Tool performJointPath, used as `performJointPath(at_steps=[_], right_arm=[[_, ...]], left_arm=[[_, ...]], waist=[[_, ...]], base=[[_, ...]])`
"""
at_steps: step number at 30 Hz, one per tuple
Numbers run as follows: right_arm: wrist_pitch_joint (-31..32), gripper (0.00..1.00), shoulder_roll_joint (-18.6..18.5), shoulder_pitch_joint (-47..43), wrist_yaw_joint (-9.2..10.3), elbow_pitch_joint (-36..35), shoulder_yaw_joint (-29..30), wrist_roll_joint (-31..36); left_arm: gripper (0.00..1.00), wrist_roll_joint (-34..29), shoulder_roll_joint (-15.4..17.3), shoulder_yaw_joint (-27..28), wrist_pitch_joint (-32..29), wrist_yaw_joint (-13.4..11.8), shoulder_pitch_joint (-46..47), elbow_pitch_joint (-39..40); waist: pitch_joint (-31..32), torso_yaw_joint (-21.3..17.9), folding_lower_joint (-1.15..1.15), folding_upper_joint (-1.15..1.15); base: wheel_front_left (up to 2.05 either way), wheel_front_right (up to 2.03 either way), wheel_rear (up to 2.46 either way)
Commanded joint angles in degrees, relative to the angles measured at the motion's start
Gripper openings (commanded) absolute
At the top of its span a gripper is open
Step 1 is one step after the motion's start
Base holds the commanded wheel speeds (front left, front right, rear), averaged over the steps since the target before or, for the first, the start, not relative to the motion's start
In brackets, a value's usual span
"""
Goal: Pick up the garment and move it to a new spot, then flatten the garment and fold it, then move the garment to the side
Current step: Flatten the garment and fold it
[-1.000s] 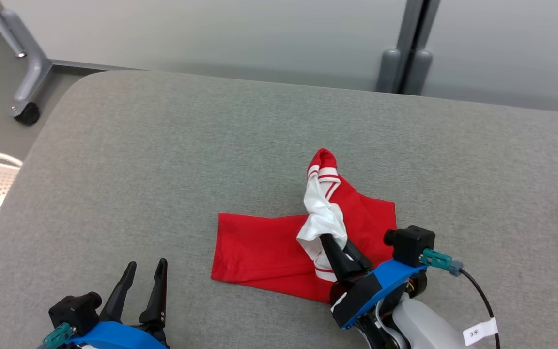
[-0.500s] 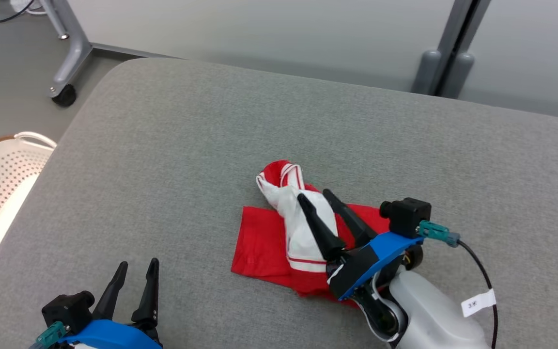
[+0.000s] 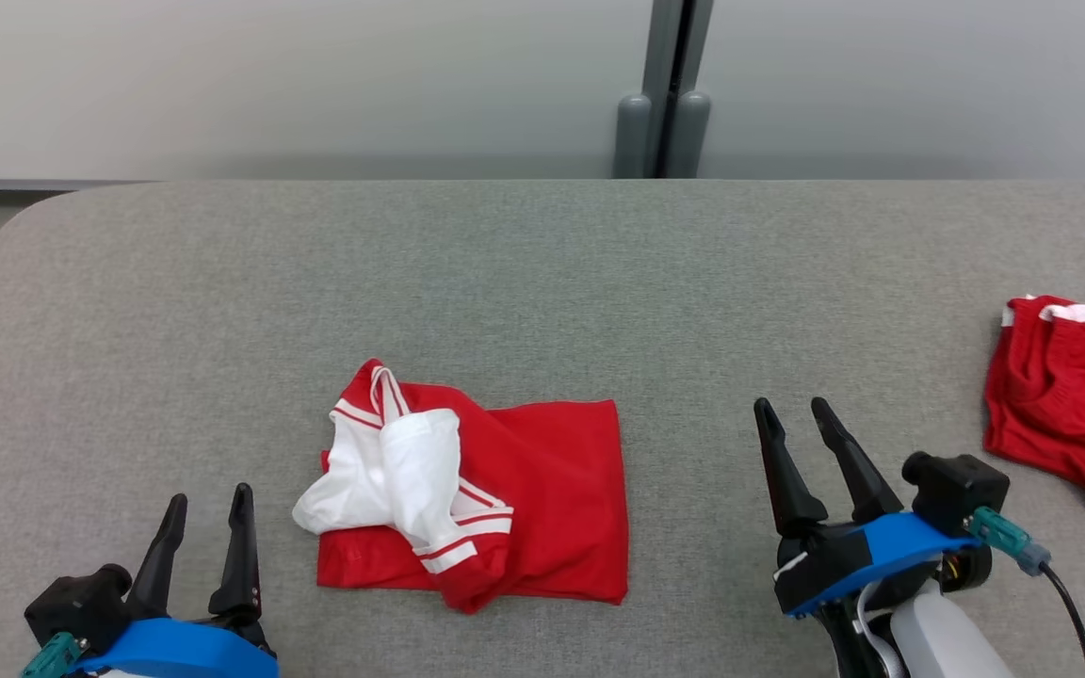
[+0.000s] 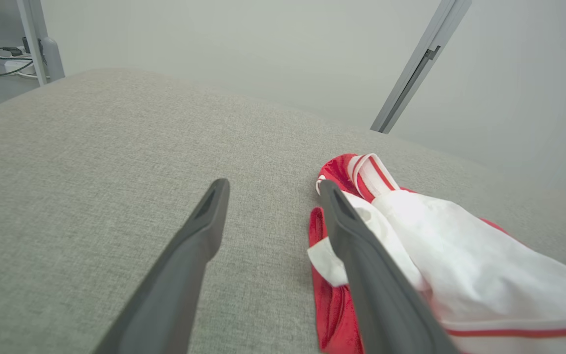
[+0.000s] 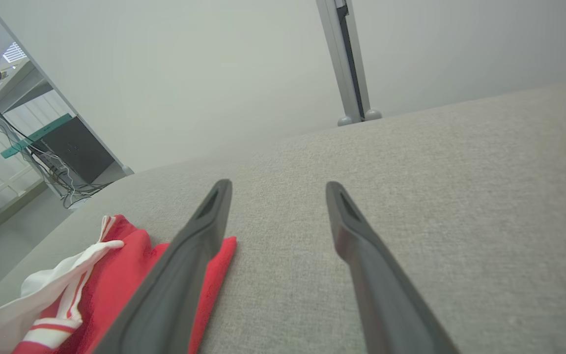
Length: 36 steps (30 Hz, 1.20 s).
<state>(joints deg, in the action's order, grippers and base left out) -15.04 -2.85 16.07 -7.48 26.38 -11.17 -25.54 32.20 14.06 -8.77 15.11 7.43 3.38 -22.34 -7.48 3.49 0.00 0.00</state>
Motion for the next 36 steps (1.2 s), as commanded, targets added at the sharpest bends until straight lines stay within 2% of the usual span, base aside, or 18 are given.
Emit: performJointPath(at_steps=[1,9,16,25,30,31,32,33,36], right_arm=[[-0.2,1.0,-0.1,-1.8,-0.02,-0.9,0.8,1.1],[-0.2,1.0,-0.1,-7.3,-0.02,-2.1,1.6,3.7],[-0.2,1.0,-0.1,-8.5,-0.02,-0.9,1.6,4.5],[-0.2,1.0,-0.1,-8.1,-0.02,-1.0,2.2,4.3],[-0.2,1.0,-0.1,-7.0,-0.02,-1.1,-0.2,4.5],[-0.2,0.79,-0.1,-6.7,-0.02,-0.9,-1.3,4.6],[-0.2,0.47,-0.1,-6.3,-0.02,-0.6,-2.2,4.8],[-0.2,0.0,-0.1,-6.0,-0.02,-0.3,-3.1,5.0],[-0.2,0.0,-0.2,-4.5,-0.02,1.0,-6.3,5.2]], left_arm=[[1.0,-1.4,-0.3,1.0,0.0,0.1,-0.9,0.2],[1.0,-5.8,-1.8,4.8,0.0,0.1,-3.2,-0.4],[1.0,-7.8,-3.0,6.9,0.0,0.1,-5.0,-1.0],[1.0,-8.2,-3.6,7.2,0.0,0.1,-4.6,-1.2],[1.0,-7.0,-2.7,5.2,0.0,0.1,-3.0,-0.8],[1.0,-6.7,-2.5,5.0,0.0,0.1,-2.8,-0.7],[1.0,-6.4,-2.3,4.4,0.0,0.1,-2.6,-0.7],[1.0,-6.0,-2.0,3.8,0.0,0.1,-2.4,-0.8],[1.0,-5.0,-1.2,2.6,0.0,0.1,-1.9,-1.0]], waist=[[0.9,-1.6,0.0,0.0],[2.6,-4.3,0.0,0.0],[3.6,-4.9,0.0,0.0],[3.4,-3.8,0.0,0.0],[1.6,-0.7,0.0,0.0],[1.3,0.1,0.0,0.0],[0.9,1.2,0.0,0.0],[0.5,2.4,0.0,0.0],[-0.4,5.7,0.0,0.0]], base=[[0.0,0.0,0.0],[0.0,0.0,0.0],[0.0,0.0,0.0],[0.0,0.0,0.0],[0.0,0.0,0.0],[0.0,0.0,0.0],[0.0,0.0,0.0],[0.0,0.0,0.0],[0.0,0.0,0.0]])
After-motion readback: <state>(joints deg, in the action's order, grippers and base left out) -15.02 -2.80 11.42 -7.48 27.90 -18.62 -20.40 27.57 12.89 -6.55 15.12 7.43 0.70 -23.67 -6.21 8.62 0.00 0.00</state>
